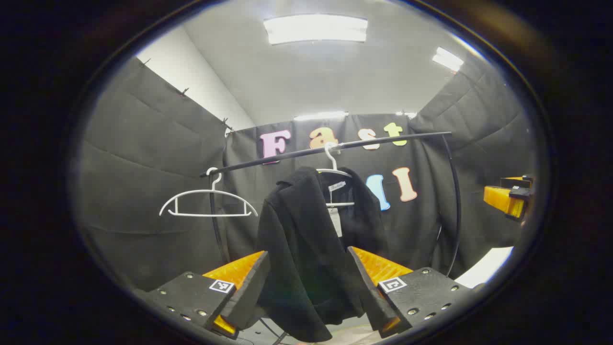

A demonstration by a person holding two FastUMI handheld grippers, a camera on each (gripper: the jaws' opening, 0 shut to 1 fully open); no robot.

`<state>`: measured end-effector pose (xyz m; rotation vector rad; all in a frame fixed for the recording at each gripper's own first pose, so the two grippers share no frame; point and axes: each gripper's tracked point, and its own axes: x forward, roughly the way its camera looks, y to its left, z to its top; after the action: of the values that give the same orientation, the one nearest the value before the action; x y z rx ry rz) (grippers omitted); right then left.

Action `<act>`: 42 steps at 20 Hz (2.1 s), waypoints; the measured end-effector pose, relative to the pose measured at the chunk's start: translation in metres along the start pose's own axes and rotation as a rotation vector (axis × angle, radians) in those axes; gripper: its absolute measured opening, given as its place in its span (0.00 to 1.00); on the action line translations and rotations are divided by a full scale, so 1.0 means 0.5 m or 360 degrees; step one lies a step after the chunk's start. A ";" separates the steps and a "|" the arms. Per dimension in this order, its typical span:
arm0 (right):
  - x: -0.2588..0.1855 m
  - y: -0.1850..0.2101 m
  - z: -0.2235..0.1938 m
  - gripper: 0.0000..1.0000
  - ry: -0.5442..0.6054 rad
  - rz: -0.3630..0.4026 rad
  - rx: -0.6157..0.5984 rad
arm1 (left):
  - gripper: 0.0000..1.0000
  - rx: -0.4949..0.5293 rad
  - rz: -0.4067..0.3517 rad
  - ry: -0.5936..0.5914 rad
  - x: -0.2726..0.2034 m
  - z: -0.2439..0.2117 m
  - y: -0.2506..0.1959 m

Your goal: Grasp the clothes on the hanger with both hands and then place them into the laundry hamper below.

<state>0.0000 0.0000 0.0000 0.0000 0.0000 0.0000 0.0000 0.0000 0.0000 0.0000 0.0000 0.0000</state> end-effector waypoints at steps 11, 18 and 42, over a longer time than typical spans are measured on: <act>-0.001 0.004 -0.003 0.98 -0.0001 -0.0013 0.0012 | 0.94 0.0006 -0.0020 -0.0009 0.009 -0.003 -0.007; -0.002 0.011 -0.003 0.98 -0.0005 -0.0014 0.0012 | 0.94 -0.0002 -0.0029 -0.0006 0.010 -0.007 -0.003; 0.152 0.153 0.002 0.98 -0.0048 0.0317 0.0116 | 0.94 0.0019 0.0040 -0.0032 0.113 0.029 -0.040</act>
<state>0.0758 0.0765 0.0012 0.0729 -0.0301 0.1992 0.0564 -0.0201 0.0144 0.0119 -0.0202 0.0251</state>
